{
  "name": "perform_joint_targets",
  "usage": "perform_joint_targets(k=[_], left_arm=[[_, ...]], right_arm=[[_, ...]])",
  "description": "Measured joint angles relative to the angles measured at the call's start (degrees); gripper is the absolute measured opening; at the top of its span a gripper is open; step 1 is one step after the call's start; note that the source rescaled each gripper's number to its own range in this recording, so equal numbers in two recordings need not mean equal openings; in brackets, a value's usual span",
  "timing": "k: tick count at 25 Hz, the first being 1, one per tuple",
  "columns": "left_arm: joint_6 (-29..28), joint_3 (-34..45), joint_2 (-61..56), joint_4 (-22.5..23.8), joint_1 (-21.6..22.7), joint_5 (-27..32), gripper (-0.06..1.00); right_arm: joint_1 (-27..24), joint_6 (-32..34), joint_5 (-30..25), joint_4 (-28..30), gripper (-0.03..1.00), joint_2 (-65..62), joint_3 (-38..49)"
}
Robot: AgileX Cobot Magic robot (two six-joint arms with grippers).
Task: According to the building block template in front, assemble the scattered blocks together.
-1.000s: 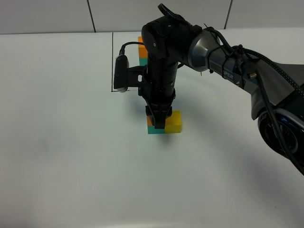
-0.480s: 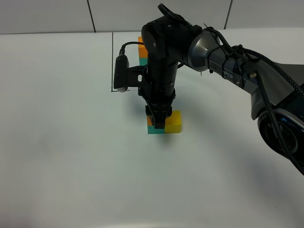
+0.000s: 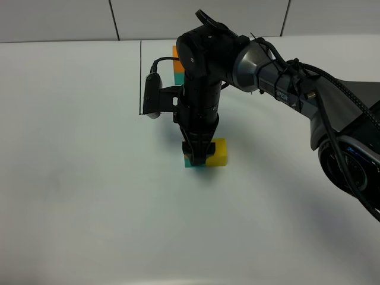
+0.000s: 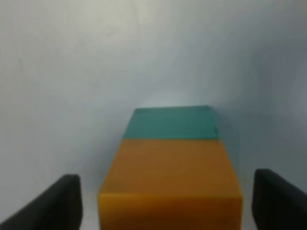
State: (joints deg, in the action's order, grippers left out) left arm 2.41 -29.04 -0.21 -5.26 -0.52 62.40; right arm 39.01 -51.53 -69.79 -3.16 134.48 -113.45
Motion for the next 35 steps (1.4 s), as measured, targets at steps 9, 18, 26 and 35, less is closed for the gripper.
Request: perform_joint_targets(k=[9, 18, 26, 35], left_arm=[[0.0, 0.0, 0.0, 0.0, 0.0, 0.0, 0.82], [0.0, 0.0, 0.0, 0.0, 0.0, 0.0, 0.82], [0.0, 0.0, 0.0, 0.0, 0.0, 0.0, 0.82], [0.0, 0.0, 0.0, 0.0, 0.0, 0.0, 0.82]], right_arm=[[0.0, 10.34, 0.06, 5.88, 0.93, -5.31, 0.16], [-1.6, 18.64, 0.12, 7.36, 0.94, -18.26, 8.76], [-9.33, 34.98, 13.65, 6.75, 0.94, -33.68, 35.89], [-21.84, 45.18, 27.09, 1.71, 0.94, -50.17, 60.62]])
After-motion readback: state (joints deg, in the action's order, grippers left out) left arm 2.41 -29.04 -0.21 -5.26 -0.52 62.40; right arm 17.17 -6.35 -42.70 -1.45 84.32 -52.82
